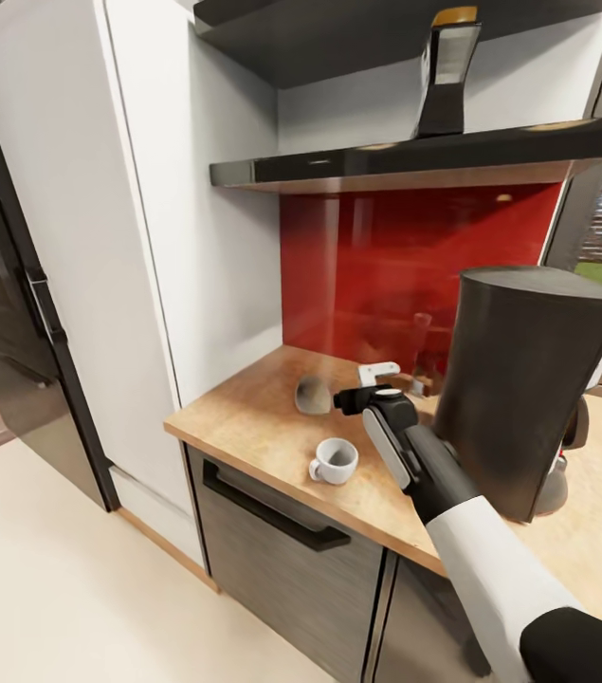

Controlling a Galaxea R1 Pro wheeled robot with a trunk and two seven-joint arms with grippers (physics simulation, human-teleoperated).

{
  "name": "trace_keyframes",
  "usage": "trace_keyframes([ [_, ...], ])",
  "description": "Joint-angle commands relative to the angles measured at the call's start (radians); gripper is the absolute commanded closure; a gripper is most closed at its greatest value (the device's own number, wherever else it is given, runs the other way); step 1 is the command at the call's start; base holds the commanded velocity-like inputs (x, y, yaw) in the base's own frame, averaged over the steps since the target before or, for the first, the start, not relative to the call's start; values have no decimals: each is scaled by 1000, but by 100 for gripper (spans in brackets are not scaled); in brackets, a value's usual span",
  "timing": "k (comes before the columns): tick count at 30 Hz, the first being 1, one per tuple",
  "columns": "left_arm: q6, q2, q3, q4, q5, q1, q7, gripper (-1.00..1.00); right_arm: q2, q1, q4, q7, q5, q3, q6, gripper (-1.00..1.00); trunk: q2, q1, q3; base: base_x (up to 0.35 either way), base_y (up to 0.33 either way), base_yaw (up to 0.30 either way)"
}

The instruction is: Set up a coffee station on the kitchen countertop: keep the coffee maker on the countertop, move the bottle of coffee from the kitchen shelf to the counter next to the coffee maker, place a paper coffee filter on top of the coffee maker, put the saucer next to the coffee maker with the coffee cup on the saucer, and place the electric kettle next to the coffee maker.

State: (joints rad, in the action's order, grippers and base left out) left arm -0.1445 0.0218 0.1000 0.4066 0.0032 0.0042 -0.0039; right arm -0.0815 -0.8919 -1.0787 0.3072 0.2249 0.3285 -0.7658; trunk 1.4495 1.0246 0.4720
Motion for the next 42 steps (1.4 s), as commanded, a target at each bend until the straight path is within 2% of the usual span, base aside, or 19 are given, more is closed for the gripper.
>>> trace_keyframes([
  [1,-1,0,2,1,1,0,0,-100,0,-1,4,9,11,2,-2,-100,0,0,1,150,0,0],
  [26,-1,0,3,1,1,0,0,-100,-5,-1,62,2,17,8,6,-100,0,0,1,80,0,0],
  [37,-1,0,3,1,1,0,0,-100,-6,-1,83,-1,19,8,56,-100,0,0,1,21,0,0],
  [40,-1,0,3,1,0,0,0,-100,-6,-1,87,-26,19,9,61,-100,0,0,1,2,0,0],
  [41,-1,0,3,1,0,0,0,-100,-6,-1,89,-65,18,9,62,-100,0,0,1,0,0,0],
  [42,-1,0,3,1,1,0,0,-100,-6,-1,89,-76,18,9,63,-100,0,0,1,0,0,0],
])
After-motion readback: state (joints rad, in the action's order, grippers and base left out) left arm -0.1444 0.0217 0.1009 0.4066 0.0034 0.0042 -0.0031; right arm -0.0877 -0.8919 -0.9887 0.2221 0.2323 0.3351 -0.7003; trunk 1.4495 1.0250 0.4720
